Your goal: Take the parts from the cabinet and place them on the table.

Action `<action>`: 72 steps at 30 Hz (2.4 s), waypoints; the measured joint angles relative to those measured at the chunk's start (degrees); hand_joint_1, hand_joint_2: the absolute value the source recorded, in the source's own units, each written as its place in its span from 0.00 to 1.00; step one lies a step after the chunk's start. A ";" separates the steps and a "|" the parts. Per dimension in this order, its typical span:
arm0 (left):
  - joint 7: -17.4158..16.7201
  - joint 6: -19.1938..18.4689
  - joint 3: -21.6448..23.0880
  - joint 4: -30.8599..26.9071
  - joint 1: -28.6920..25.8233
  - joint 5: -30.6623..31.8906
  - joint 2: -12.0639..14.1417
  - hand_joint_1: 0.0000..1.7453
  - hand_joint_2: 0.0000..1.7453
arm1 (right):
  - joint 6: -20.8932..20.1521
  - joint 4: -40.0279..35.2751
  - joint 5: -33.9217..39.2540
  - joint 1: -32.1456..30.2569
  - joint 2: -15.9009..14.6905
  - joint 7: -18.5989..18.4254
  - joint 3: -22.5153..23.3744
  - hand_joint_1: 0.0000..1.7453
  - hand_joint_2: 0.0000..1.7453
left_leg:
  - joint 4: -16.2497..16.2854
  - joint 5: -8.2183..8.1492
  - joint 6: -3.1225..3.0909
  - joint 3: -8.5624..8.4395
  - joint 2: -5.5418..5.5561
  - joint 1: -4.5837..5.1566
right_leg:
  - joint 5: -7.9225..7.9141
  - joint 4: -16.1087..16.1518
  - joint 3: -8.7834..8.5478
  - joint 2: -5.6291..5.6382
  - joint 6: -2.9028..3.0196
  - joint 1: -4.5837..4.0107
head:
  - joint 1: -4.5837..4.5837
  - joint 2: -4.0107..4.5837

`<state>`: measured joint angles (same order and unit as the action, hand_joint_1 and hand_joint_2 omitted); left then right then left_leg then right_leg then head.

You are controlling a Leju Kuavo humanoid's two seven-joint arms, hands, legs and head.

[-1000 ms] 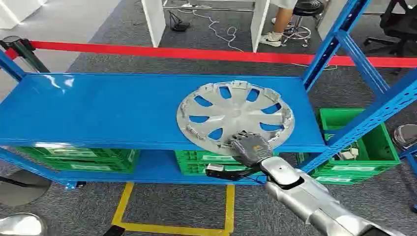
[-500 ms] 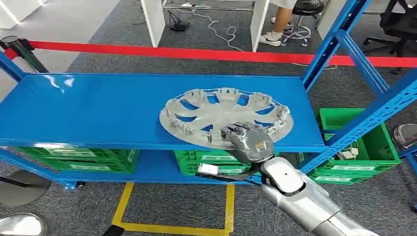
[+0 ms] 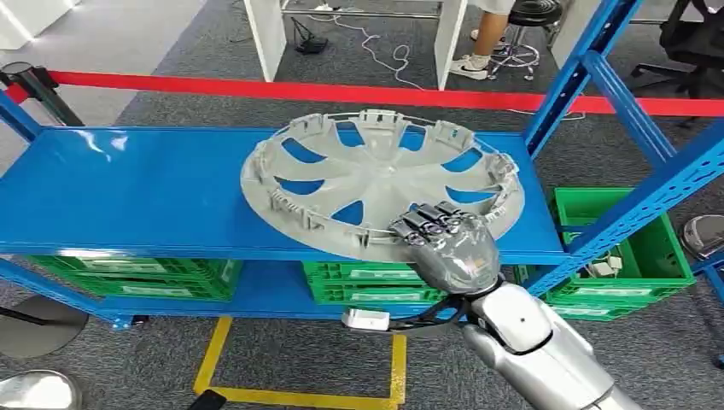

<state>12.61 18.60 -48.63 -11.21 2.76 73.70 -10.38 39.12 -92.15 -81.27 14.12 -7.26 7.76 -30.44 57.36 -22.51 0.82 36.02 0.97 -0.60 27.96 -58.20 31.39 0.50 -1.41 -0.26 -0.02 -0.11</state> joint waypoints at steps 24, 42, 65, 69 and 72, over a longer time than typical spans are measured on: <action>1.75 0.79 0.98 0.00 0.01 -0.53 0.00 0.00 1.00 | 0.00 -3.17 -0.57 -2.26 3.15 5.75 3.45 1.00 1.00 | 0.01 -0.03 -0.01 0.02 0.00 -0.01 | 0.02 0.01 -0.01 -0.03 0.03 -0.02 | 0.00 0.00; 0.92 1.59 1.01 0.00 0.19 -0.07 0.09 0.00 1.00 | 0.00 -3.54 0.35 -3.31 5.66 5.92 5.20 1.00 1.00 | -1.05 0.61 -0.88 -0.49 -0.29 -0.72 | 3.99 -12.17 5.23 -0.10 -2.53 1.48 | -0.48 0.00; -0.96 1.46 1.00 0.04 0.23 0.22 0.04 0.00 1.00 | 0.04 -1.68 5.24 -7.19 5.11 6.99 6.03 1.00 1.00 | -1.42 -3.57 -1.15 -5.26 -0.64 0.64 | -5.39 -1.61 6.28 -0.04 -0.11 -0.02 | -0.63 0.00; -1.25 1.53 0.96 0.04 0.34 0.50 0.11 0.00 1.00 | 0.05 -1.66 6.73 -8.37 4.98 8.06 7.21 1.00 1.00 | -1.45 -1.41 -1.71 -2.67 -0.82 0.53 | 6.06 -14.23 9.89 -0.11 -1.30 0.35 | -0.94 0.00; -1.27 1.57 0.96 0.04 0.34 0.52 0.11 0.00 1.00 | 0.04 -1.44 8.22 -9.23 4.98 8.65 7.91 1.00 1.00 | -1.34 0.28 -1.47 -0.51 -0.91 0.49 | 4.18 -17.54 8.42 -0.13 -1.70 0.43 | -1.20 0.00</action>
<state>11.34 20.17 -47.67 -11.17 3.10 74.23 -10.27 39.17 -93.59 -73.04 4.88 -2.27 16.41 -22.53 56.02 -22.23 -0.65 35.51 0.05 -0.11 32.14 -75.74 39.82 0.37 -3.11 0.17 -1.22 -0.11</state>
